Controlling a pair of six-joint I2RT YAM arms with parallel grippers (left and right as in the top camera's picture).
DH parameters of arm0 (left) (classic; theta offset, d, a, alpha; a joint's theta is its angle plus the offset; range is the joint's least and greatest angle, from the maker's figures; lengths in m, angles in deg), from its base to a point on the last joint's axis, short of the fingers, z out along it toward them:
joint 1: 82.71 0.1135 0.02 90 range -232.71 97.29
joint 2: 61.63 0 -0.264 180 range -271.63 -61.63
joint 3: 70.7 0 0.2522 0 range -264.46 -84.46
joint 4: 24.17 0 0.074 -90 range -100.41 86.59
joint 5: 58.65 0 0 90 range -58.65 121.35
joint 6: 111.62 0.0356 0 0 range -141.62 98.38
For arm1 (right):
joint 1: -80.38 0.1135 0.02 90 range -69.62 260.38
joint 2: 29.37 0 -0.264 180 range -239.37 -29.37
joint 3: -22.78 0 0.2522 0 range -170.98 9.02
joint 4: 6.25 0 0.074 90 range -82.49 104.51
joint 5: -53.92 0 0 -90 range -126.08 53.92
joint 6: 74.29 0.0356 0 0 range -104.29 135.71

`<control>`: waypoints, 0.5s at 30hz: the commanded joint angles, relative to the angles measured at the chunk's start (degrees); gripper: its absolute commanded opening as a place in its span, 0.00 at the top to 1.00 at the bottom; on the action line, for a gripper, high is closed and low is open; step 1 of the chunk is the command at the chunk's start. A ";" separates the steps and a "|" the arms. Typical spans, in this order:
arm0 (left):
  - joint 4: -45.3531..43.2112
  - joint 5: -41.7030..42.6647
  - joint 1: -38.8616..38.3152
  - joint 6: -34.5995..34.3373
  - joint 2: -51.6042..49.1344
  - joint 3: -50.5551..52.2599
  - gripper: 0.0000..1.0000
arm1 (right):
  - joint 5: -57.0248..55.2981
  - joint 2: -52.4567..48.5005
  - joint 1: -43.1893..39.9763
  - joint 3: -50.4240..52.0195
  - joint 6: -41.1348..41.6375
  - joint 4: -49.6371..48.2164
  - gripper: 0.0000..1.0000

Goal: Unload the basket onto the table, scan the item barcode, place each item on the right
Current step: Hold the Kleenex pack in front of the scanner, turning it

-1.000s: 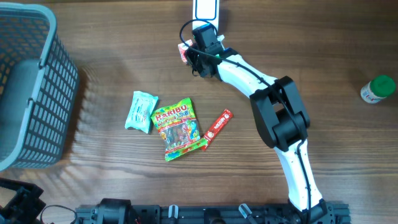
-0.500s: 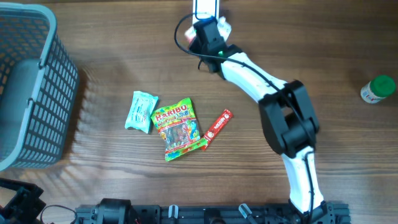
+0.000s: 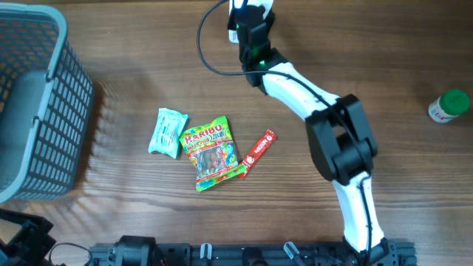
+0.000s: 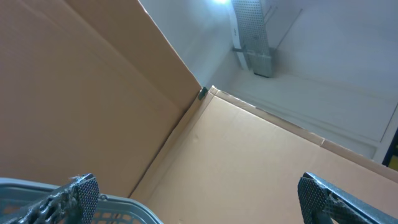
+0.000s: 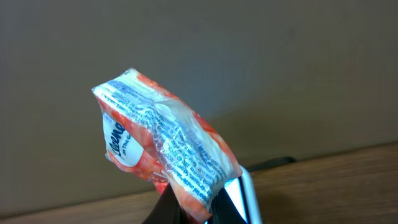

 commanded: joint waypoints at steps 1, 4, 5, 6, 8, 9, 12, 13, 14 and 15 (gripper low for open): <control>0.42 0.55 0.31 0.26 0.59 0.28 0.00 | -3.39 -4.90 -1.51 0.17 -4.37 -1.73 0.95; 1.42 0.57 0.31 0.26 0.59 0.28 0.00 | -1.77 -6.05 -2.23 0.17 -2.82 -1.57 0.95; 2.03 0.57 0.31 0.26 0.59 0.28 0.00 | -1.20 -6.36 -2.27 0.17 -2.23 -1.57 0.95; 2.62 0.57 0.31 0.26 0.59 0.28 0.00 | -0.55 -6.38 -2.27 0.17 -1.75 -1.60 0.95; 3.37 0.68 0.31 0.26 0.59 0.28 0.00 | 0.09 -6.45 -2.27 0.17 0.72 -1.62 0.95; 3.61 1.05 0.31 0.26 0.59 0.28 0.00 | 0.61 -6.45 -2.27 0.17 2.62 -1.60 0.95; 3.61 2.08 0.31 0.26 0.59 0.28 0.00 | 3.13 -6.43 -2.27 0.07 3.52 -1.49 0.95; 3.63 2.05 0.31 0.26 0.59 0.28 0.00 | 3.19 -6.40 -2.25 0.07 3.43 -0.92 0.95; 3.63 2.05 0.31 0.26 0.59 0.28 0.00 | 2.82 -6.05 -2.14 0.07 3.37 0.66 0.96; 3.58 2.08 0.31 0.26 0.59 0.28 0.00 | 2.16 -5.60 -2.14 0.07 3.43 2.58 0.96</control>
